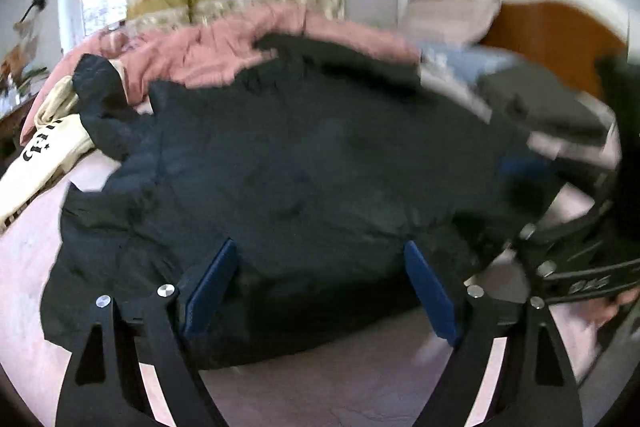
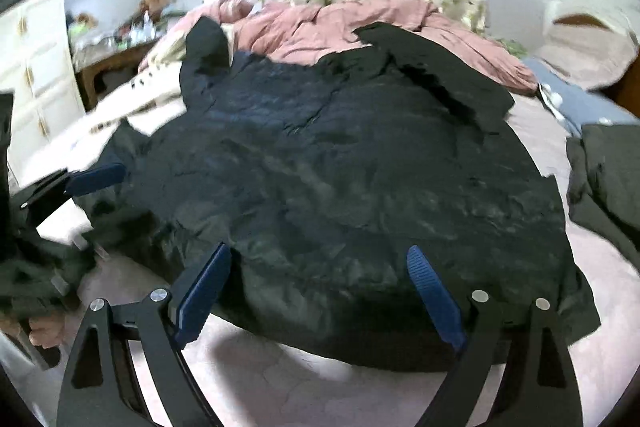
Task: Fold large clothes
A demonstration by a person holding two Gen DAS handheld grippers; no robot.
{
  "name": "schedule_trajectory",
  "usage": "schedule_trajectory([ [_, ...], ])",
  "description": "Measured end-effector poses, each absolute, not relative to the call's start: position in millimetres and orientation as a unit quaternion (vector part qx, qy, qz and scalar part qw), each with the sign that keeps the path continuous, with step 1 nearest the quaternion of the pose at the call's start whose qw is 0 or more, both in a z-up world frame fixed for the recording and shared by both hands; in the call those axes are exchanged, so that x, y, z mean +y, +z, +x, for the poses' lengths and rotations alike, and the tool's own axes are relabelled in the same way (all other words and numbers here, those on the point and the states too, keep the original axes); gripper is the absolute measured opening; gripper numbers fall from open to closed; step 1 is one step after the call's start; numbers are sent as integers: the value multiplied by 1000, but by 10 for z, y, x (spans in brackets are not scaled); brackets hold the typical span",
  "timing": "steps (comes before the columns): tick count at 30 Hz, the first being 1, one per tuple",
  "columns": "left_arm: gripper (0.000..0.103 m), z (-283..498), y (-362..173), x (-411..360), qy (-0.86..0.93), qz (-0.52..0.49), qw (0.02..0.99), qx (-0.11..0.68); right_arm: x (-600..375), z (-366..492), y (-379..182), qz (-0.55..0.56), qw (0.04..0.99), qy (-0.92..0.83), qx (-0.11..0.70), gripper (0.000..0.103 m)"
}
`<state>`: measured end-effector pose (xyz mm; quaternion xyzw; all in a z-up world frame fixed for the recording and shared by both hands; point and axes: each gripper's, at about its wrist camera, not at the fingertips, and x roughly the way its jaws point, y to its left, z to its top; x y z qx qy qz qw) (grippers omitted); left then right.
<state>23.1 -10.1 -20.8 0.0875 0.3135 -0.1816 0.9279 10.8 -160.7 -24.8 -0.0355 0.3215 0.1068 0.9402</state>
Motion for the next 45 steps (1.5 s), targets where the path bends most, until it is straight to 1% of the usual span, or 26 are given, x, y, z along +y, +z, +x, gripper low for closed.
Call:
schedule_trajectory([
  [4, 88, 383, -288, -45, -152, 78, 924, 343, -1639, 205, -394, -49, 930, 87, 353, 91],
  [7, 88, 430, -337, 73, -117, 79, 925, 352, -1748, 224, -400, -38, 931, 66, 356, 91],
  [11, 88, 450, -306, 282, -63, 95, 934, 338, -1951, 223, -393, -17, 933, 44, 356, 91],
  [14, 87, 432, -249, 512, -30, 88, 938, 333, -2076, 193, -394, -26, 933, 19, 358, 91],
  [16, 87, 392, -173, 699, -13, 73, 944, 320, -2196, 178, -395, -32, 932, -21, 359, 92],
  [17, 87, 381, -158, 794, 0, 65, 945, 320, -2294, 179, -395, -15, 931, -28, 364, 92],
  [19, 86, 442, -193, 1034, 32, 42, 939, 340, -2525, 185, -401, 42, 927, -33, 372, 91],
  [21, 86, 540, -269, 1267, 46, -2, 927, 372, -2666, 192, -406, 71, 923, -38, 376, 91],
  [24, 87, 600, -319, 1480, 35, -66, 920, 384, -2754, 189, -406, 78, 922, -45, 376, 91],
  [27, 87, 626, -351, 1570, 44, -92, 917, 386, -2782, 181, -417, 82, 921, -49, 378, 91],
  [32, 84, 487, -209, 1480, 45, -76, 932, 352, -2751, 146, -372, 71, 926, -51, 367, 91],
  [37, 84, 274, 16, 1350, -11, -75, 955, 288, -2613, -3, -203, 47, 946, -19, 322, 91],
  [40, 84, 246, 71, 1158, -48, -64, 958, 276, -2477, -56, -120, 46, 953, 8, 298, 92],
  [43, 83, 304, 158, 858, -61, -29, 957, 283, -2280, 24, -19, 36, 957, 42, 286, 92],
  [45, 83, 260, 298, 648, -98, -18, 961, 259, -2152, 122, 40, 18, 958, 47, 284, 92],
])
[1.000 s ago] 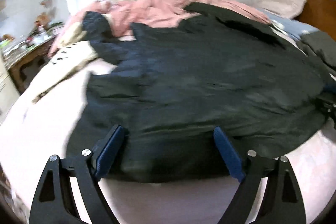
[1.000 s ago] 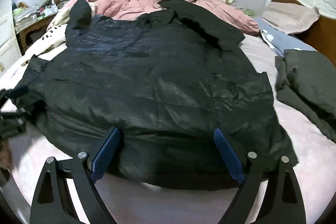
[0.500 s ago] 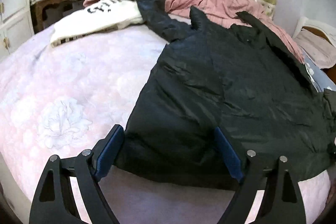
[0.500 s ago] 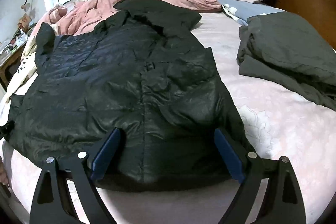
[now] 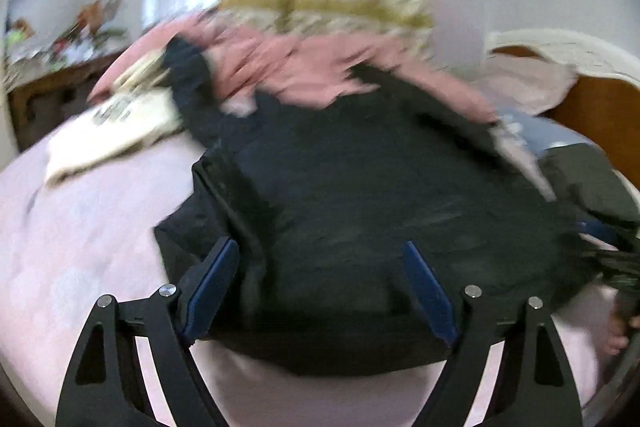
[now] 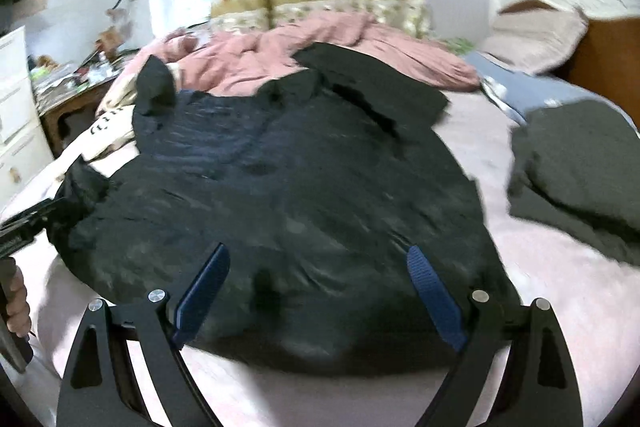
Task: Fold large clothes
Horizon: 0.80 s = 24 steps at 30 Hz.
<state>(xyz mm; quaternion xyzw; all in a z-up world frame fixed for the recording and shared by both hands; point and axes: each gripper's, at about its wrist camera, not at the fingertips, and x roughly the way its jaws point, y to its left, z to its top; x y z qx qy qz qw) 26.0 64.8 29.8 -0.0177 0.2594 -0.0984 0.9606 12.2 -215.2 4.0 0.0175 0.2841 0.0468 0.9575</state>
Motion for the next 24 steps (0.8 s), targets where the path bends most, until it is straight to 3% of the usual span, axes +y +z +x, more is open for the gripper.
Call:
schedule_trajectory([
  [5, 83, 546, 299, 102, -147, 37, 946, 288, -1946, 442, -18, -16, 947, 63, 315, 92],
  [13, 80, 1211, -289, -286, -148, 39, 911, 382, -2080, 842, -376, 19, 915, 57, 399, 92],
  [24, 76, 1053, 141, 237, -92, 18, 946, 311, -2431, 697, -77, 17, 945, -6, 328, 93],
])
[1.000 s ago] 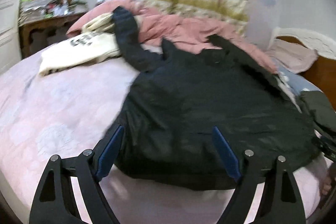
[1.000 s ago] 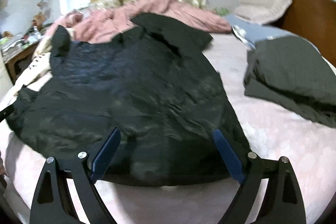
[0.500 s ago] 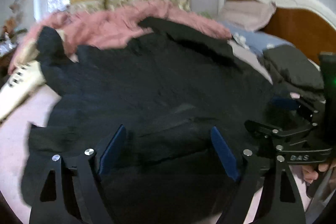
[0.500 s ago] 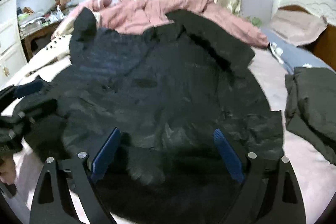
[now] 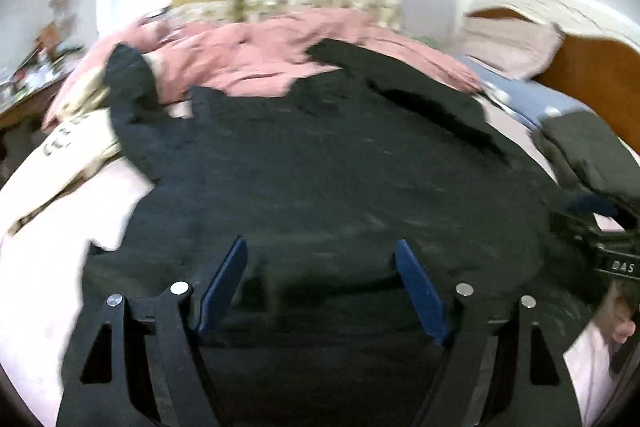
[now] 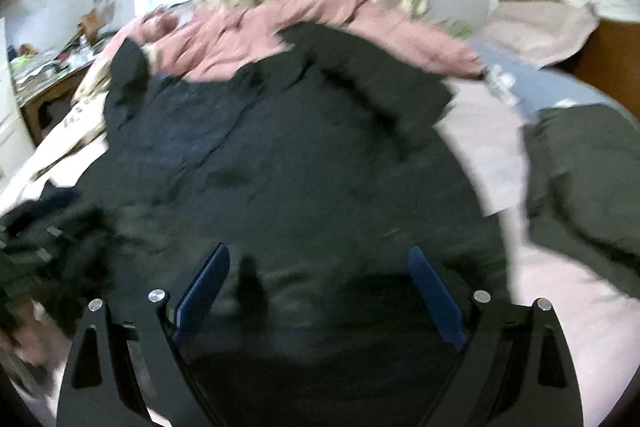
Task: Fold large clothes
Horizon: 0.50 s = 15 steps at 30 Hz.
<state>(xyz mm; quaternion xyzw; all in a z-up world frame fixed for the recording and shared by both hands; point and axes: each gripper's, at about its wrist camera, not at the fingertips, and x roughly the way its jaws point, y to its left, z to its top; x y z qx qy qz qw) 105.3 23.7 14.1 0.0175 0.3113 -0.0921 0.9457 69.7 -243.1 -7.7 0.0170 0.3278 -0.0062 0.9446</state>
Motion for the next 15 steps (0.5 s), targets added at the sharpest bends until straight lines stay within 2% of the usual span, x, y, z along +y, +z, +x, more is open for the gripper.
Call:
schedule_trajectory([
  [3, 75, 1077, 121, 673, -53, -52, 941, 330, -2646, 787, -158, 34, 932, -13, 361, 93],
  [8, 74, 1287, -104, 1103, 39, -22, 928, 370, -2942, 896, -333, 57, 914, -32, 400, 93],
  [11, 74, 1423, -338, 1348, 51, -59, 918, 390, -3054, 926, -400, 88, 908, -38, 408, 93],
  [15, 70, 1279, -221, 1374, 41, -84, 932, 350, -3088, 844, -345, 93, 918, -35, 383, 93],
])
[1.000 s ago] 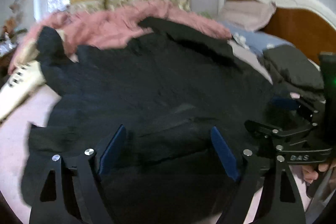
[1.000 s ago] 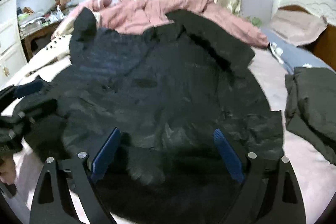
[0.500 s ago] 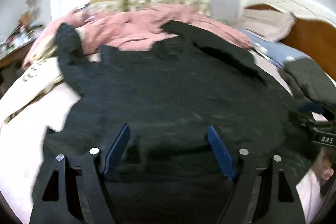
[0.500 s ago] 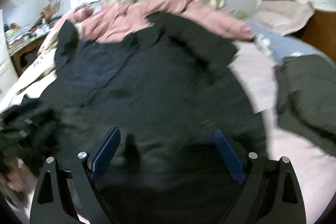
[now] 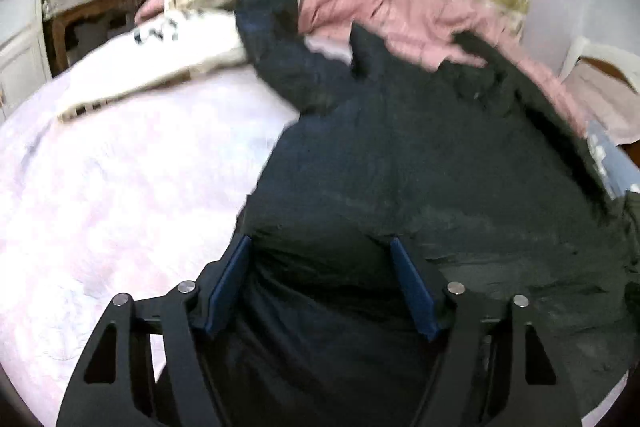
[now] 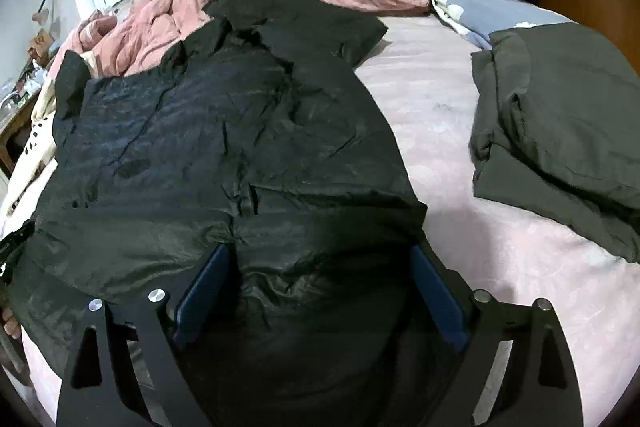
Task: Fold large clothes
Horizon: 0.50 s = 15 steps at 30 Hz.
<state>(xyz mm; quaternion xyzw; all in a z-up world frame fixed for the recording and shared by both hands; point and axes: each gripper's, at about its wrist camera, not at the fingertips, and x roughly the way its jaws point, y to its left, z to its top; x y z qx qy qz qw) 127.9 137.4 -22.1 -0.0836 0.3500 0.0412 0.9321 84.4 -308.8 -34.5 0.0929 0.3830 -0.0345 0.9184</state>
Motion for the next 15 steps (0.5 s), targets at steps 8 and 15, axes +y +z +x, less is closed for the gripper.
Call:
schedule_trajectory([
  [8, 70, 373, 246, 872, -116, 40, 958, 259, -2713, 21, 45, 16, 956, 69, 285, 93],
  [15, 75, 61, -156, 350, -185, 161, 914, 324, -2093, -186, -195, -119, 928, 120, 333, 93],
])
